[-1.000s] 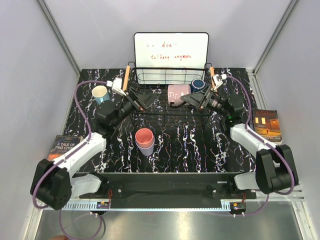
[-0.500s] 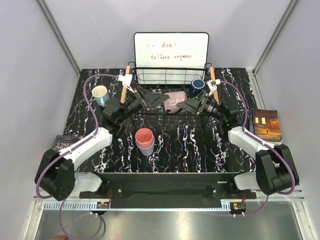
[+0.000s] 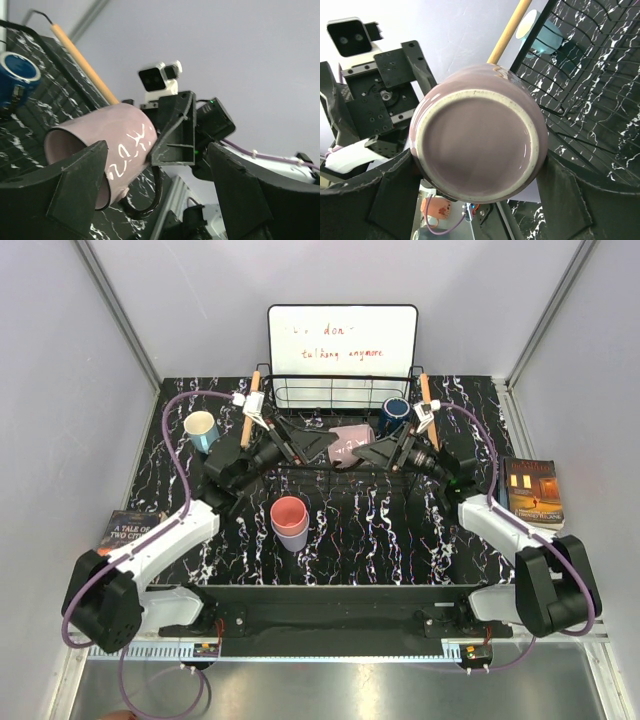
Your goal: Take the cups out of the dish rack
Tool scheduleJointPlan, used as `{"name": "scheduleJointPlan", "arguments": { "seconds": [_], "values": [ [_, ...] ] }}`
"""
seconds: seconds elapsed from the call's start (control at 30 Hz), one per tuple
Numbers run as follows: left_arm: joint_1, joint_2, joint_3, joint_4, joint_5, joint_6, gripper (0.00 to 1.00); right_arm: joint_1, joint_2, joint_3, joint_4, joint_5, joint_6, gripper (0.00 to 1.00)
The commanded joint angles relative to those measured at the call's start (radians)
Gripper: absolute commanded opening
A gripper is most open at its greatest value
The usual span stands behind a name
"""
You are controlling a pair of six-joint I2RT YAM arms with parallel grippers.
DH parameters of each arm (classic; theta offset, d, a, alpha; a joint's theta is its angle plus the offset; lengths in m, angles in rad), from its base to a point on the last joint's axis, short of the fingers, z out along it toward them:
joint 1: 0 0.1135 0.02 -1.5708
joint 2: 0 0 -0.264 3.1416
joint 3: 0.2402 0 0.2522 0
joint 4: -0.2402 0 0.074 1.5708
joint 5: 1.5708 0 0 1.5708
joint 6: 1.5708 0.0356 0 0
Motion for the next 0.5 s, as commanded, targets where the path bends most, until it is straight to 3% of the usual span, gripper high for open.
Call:
{"name": "scheduleJointPlan", "arguments": {
  "seconds": [0.0,0.47],
  "values": [
    [0.004,-0.101,0.041,-0.087,-0.132,0.137,0.86,0.011,-0.091,0.066,0.015,0.031,-0.065,0.0],
    [-0.009,0.005,0.021,0.086,0.054,-0.021,0.84,0.031,-0.038,0.112,0.1,0.007,-0.019,0.0]
  ]
}}
